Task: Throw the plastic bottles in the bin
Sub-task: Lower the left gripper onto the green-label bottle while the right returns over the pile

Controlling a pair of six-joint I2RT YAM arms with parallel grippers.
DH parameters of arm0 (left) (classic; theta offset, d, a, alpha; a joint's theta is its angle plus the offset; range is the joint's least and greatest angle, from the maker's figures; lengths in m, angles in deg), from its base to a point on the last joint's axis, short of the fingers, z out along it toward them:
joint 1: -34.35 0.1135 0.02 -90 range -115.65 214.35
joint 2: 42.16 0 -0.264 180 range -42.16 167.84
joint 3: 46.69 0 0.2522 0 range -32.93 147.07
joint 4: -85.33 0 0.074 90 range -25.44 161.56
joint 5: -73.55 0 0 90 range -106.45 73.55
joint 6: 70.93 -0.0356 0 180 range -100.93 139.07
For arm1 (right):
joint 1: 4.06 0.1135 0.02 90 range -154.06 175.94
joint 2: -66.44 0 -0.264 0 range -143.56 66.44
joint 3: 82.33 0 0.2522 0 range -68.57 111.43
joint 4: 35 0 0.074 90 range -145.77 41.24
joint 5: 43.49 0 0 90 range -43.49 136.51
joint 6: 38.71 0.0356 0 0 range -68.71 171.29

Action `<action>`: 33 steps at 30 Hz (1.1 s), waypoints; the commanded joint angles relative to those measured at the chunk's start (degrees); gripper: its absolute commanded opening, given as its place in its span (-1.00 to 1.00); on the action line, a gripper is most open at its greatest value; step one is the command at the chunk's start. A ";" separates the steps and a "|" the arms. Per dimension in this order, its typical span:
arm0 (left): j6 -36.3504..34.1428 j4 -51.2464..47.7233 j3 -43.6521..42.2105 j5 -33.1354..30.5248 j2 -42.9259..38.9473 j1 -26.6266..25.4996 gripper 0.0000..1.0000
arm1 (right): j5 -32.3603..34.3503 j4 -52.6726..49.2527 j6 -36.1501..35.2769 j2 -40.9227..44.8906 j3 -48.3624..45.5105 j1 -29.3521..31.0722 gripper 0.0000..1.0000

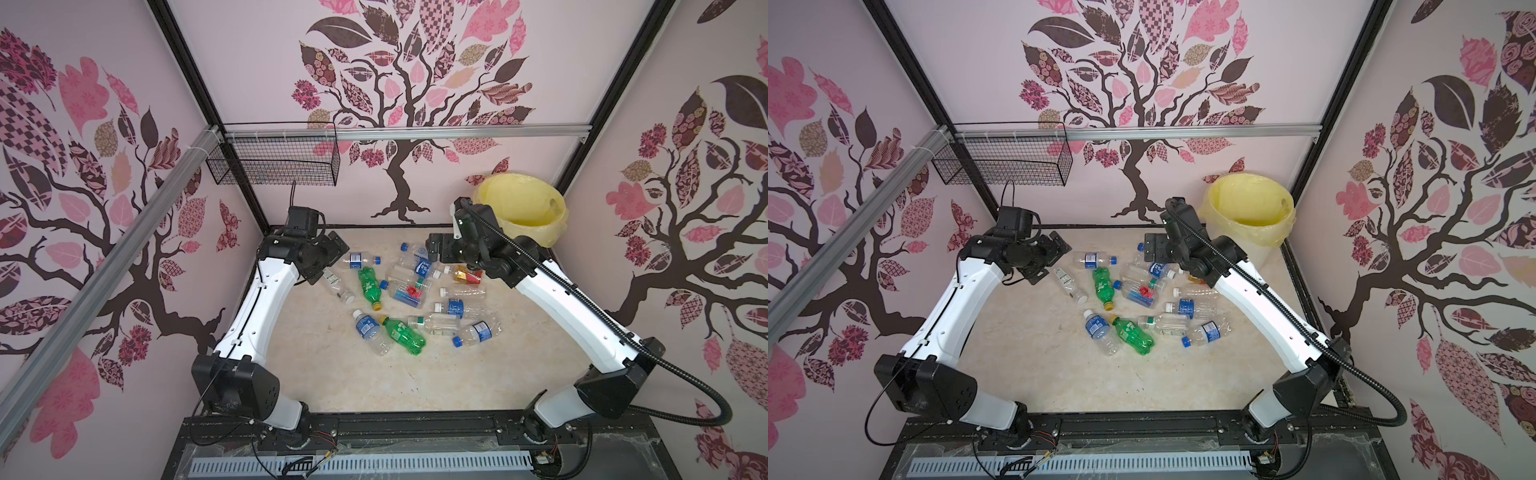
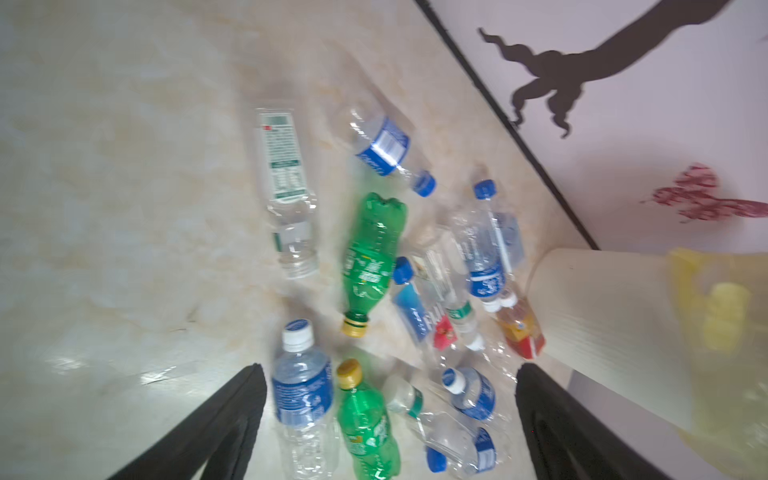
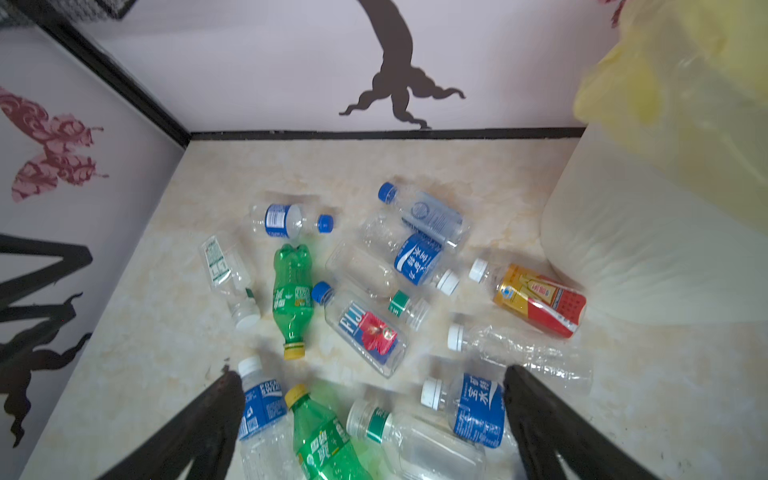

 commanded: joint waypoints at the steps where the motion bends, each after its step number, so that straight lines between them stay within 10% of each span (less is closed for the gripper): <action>1: -5.66 1.73 -3.03 -3.38 2.43 1.77 0.94 | -0.18 3.60 1.01 2.73 -4.01 2.48 0.99; 33: -15.52 0.24 15.17 -1.78 35.60 7.42 0.74 | -3.64 10.51 -2.86 -9.62 -1.09 12.90 0.99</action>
